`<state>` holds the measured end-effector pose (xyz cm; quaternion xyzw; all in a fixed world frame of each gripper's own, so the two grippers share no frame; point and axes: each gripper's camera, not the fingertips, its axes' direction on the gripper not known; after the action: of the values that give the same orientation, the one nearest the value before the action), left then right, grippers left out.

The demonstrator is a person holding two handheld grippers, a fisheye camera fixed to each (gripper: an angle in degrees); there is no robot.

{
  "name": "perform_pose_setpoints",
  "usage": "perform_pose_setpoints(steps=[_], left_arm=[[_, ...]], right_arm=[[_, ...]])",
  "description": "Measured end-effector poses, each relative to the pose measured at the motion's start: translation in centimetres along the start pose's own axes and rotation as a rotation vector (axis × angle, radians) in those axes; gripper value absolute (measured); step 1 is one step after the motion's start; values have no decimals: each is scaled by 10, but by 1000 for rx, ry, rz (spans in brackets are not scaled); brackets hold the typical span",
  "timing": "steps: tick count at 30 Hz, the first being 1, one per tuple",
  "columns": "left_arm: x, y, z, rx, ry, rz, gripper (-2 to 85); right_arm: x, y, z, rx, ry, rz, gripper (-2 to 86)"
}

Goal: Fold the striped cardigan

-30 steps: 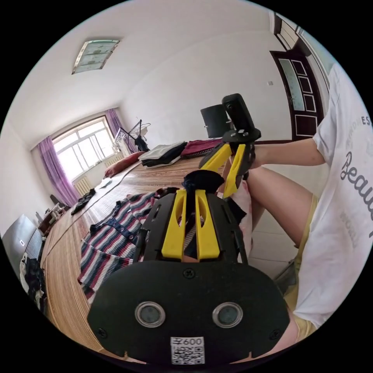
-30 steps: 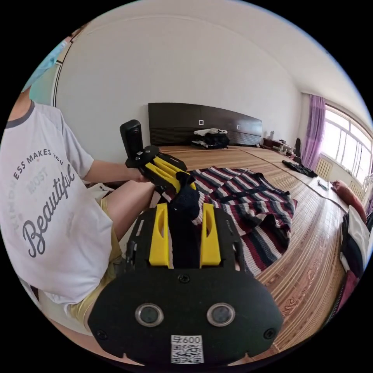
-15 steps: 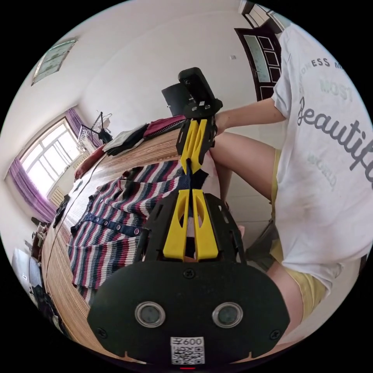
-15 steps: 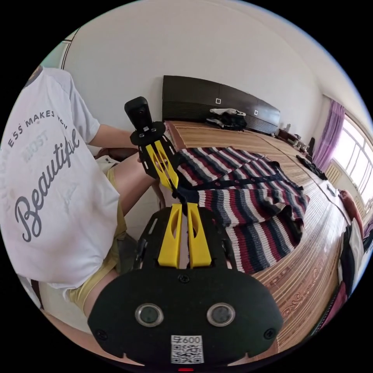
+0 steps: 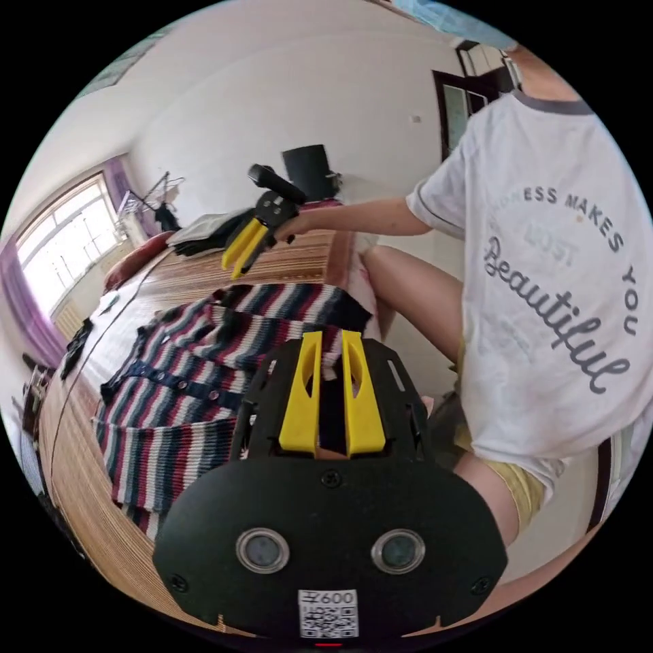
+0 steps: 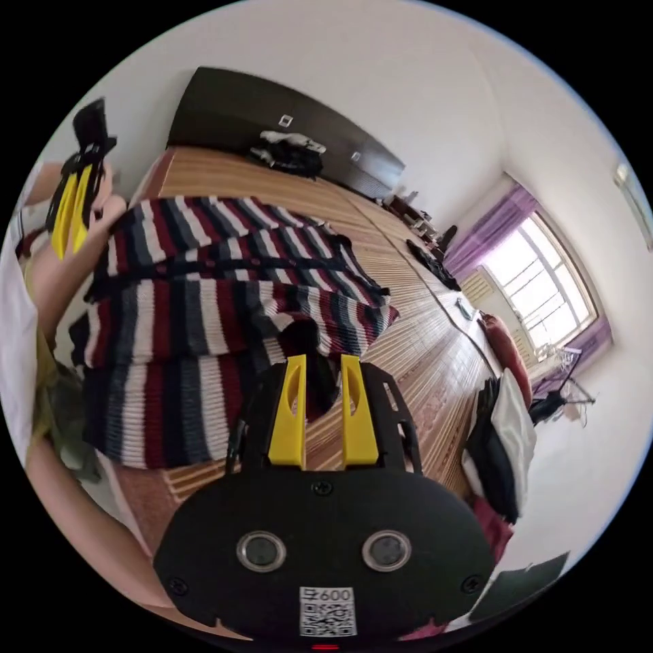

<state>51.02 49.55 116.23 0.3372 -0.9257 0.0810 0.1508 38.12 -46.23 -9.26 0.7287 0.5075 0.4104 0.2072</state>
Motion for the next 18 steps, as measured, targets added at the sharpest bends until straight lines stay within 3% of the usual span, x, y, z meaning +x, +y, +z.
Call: perform_pose_setpoints(steps=[4, 10, 14, 18], left_arm=[[-76, 10, 7, 77, -160, -136, 24], [-206, 4, 51, 115, -306, -291, 62], [-326, -11, 99, 114, -434, -493, 70], [-457, -54, 195, -77, -234, -531, 77]], right_arm=[[12, -33, 63, -110, -15, -164, 43], [23, -49, 96, -139, 52, -219, 2], [40, -30, 89, -10, 51, -186, -7], [42, -11, 86, 136, 162, -254, -8]])
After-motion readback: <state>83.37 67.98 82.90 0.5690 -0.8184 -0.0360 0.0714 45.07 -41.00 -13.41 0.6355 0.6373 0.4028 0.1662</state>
